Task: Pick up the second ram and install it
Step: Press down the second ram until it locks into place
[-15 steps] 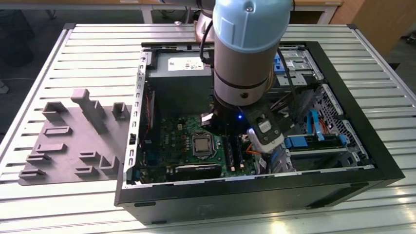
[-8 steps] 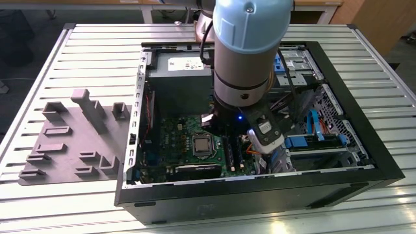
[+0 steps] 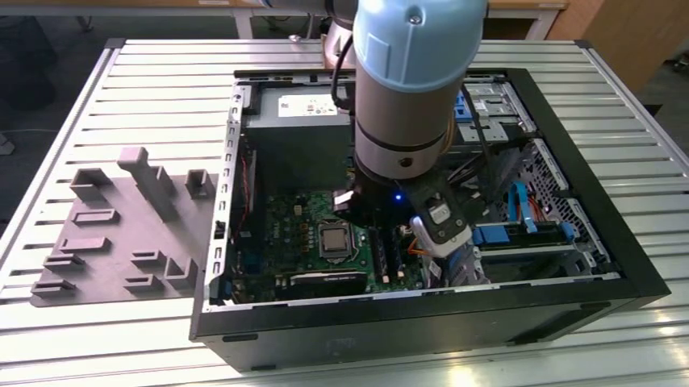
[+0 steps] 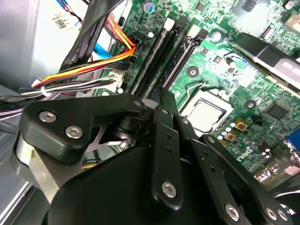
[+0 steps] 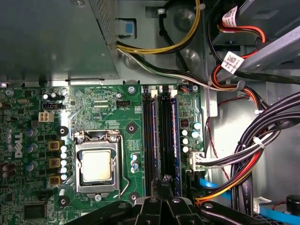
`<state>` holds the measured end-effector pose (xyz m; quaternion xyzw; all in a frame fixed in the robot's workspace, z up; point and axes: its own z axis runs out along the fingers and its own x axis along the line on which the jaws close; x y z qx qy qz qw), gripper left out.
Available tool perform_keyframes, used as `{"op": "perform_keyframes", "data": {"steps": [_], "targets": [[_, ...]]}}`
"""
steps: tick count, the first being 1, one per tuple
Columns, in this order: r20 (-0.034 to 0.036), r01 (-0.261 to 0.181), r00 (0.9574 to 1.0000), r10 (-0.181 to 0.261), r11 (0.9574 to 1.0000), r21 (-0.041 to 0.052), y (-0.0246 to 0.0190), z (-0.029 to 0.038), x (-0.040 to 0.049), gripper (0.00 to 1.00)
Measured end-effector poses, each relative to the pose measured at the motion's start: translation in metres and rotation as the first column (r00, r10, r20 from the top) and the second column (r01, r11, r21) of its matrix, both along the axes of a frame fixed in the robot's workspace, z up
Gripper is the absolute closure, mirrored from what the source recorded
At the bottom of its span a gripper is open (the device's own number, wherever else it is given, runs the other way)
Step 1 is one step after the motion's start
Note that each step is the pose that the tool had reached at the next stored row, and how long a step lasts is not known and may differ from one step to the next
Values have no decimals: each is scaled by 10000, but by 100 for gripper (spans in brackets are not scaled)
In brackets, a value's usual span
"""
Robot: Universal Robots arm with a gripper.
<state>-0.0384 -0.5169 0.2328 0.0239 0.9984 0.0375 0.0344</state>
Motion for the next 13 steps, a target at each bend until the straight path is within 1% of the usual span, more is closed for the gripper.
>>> {"op": "perform_keyframes", "data": {"steps": [13], "targets": [[0,0,10000,0,10000,0,-53,0,0,89]]}}
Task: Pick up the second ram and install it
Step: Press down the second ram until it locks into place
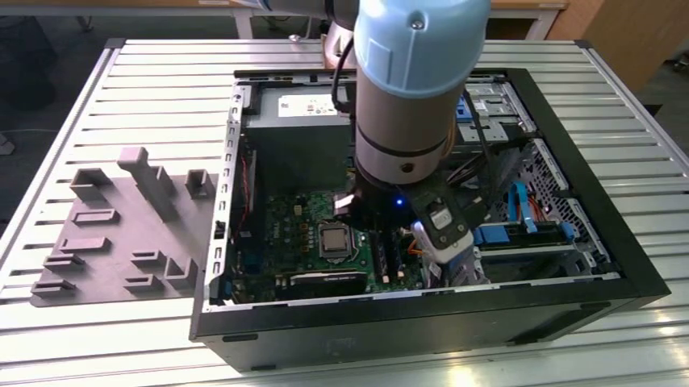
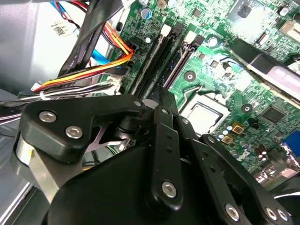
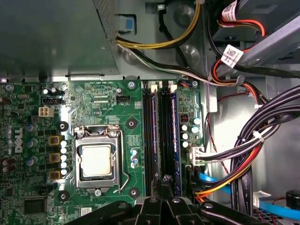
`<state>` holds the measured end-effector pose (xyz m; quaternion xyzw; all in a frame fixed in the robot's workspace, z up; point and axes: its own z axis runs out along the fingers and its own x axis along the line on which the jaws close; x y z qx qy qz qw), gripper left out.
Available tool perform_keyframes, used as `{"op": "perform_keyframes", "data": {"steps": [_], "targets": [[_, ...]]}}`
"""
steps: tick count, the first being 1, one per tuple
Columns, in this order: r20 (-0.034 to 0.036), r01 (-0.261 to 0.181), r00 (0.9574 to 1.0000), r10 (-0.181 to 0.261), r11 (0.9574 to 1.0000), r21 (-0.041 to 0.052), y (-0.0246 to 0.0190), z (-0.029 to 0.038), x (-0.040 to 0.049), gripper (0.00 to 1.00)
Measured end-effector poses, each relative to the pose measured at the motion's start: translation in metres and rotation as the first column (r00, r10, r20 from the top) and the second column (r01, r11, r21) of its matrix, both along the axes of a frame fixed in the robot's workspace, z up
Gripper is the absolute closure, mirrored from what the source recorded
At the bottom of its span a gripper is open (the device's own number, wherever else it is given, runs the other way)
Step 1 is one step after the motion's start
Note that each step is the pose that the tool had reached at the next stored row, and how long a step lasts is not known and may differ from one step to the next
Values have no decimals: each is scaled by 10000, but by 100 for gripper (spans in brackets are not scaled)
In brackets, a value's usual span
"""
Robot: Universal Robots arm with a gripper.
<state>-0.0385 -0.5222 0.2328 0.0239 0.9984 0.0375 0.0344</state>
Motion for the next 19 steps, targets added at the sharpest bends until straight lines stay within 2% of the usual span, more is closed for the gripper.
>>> {"op": "perform_keyframes", "data": {"steps": [5,12,19], "targets": [[-1,0,10000,0,10000,-1,-19,1,0,89],[0,0,10000,0,10000,1,-21,0,0,89],[0,0,10000,0,10000,0,-52,0,0,89]]}}
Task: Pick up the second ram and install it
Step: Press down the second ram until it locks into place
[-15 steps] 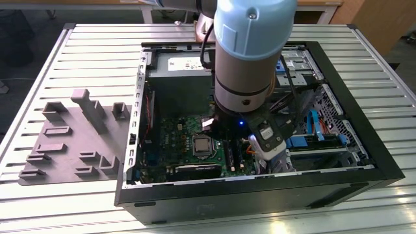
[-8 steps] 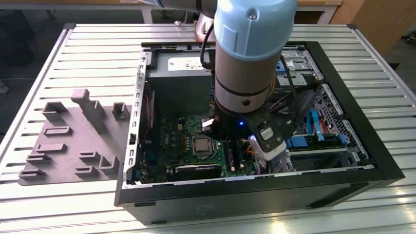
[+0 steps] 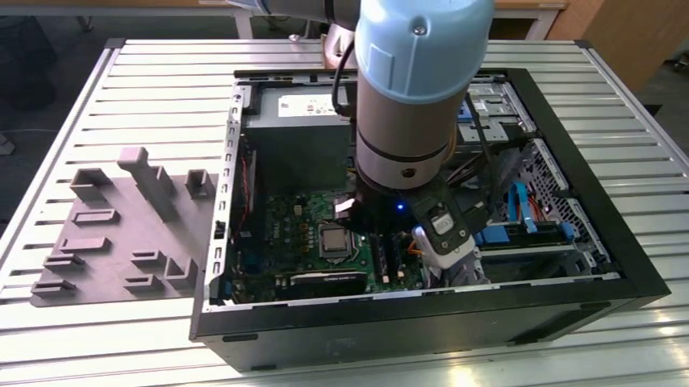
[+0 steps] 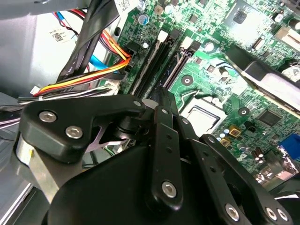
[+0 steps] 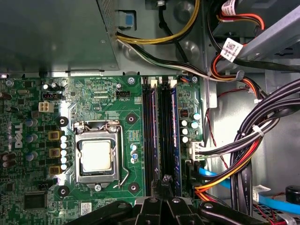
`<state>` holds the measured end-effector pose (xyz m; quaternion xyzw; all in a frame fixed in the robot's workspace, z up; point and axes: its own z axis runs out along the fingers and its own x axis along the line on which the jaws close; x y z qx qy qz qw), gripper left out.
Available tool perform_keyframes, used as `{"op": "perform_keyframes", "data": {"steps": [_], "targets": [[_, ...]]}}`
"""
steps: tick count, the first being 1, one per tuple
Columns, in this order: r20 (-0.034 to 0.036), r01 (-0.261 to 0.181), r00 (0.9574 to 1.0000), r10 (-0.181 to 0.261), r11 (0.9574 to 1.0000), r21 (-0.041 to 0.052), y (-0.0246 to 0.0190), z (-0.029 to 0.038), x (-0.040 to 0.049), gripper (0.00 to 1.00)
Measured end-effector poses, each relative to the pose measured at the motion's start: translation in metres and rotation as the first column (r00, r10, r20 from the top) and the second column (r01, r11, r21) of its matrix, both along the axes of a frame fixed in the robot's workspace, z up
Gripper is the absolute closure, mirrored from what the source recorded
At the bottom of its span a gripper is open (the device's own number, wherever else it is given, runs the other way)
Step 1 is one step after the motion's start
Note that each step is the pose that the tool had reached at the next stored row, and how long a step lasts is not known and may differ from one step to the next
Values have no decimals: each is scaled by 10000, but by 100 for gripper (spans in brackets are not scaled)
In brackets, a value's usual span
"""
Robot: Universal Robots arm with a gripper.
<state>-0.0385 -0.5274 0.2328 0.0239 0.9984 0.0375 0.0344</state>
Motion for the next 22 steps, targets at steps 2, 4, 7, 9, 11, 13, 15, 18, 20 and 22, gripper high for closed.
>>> {"op": "perform_keyframes", "data": {"steps": [2,4,7,9,11,13,15,18,20,22], "targets": [[0,0,10000,0,10000,0,-9,0,0,89],[0,0,10000,0,10000,0,-19,0,0,89],[0,0,10000,0,10000,0,-35,0,0,89],[0,0,10000,0,10000,1,-42,-1,0,89],[0,0,10000,0,10000,1,-45,-8,0,89],[0,0,10000,0,10000,-1,-47,-17,0,89],[-1,0,10000,0,10000,-2,-50,-26,0,89],[0,0,10000,0,10000,1,-52,-43,0,89],[0,0,10000,0,10000,0,-53,-55,0,89],[0,0,10000,0,10000,-1,-53,-68,0,89]]}}
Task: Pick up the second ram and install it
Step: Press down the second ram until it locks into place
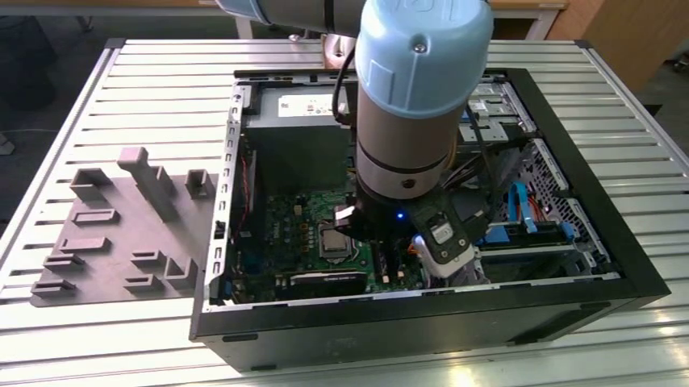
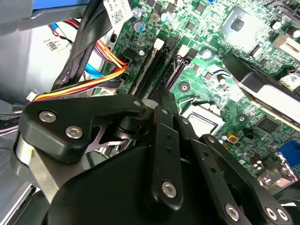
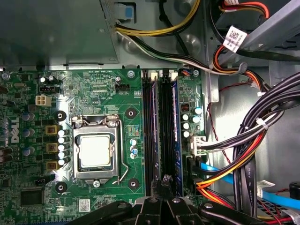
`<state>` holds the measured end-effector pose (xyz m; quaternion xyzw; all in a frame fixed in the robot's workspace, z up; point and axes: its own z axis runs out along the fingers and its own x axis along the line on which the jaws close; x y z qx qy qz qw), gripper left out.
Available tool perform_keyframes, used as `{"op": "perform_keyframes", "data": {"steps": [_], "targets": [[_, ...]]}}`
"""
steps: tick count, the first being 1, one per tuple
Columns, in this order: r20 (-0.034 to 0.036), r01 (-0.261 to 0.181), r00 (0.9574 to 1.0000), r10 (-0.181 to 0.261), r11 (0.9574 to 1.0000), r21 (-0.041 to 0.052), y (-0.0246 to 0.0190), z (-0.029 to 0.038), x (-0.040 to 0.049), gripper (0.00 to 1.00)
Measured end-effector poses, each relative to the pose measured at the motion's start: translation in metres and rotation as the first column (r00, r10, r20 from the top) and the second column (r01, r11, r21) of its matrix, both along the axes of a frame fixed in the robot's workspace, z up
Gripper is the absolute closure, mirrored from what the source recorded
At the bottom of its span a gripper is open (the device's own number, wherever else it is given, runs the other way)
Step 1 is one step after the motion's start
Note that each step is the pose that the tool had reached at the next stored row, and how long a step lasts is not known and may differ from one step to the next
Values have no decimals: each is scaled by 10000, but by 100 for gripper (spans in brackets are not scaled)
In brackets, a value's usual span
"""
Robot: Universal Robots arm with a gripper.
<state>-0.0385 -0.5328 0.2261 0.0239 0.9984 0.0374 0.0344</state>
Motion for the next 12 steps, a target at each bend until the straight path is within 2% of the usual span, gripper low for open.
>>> {"op": "perform_keyframes", "data": {"steps": [12], "targets": [[1,0,10000,0,10000,4,1,-45,0,89]]}}
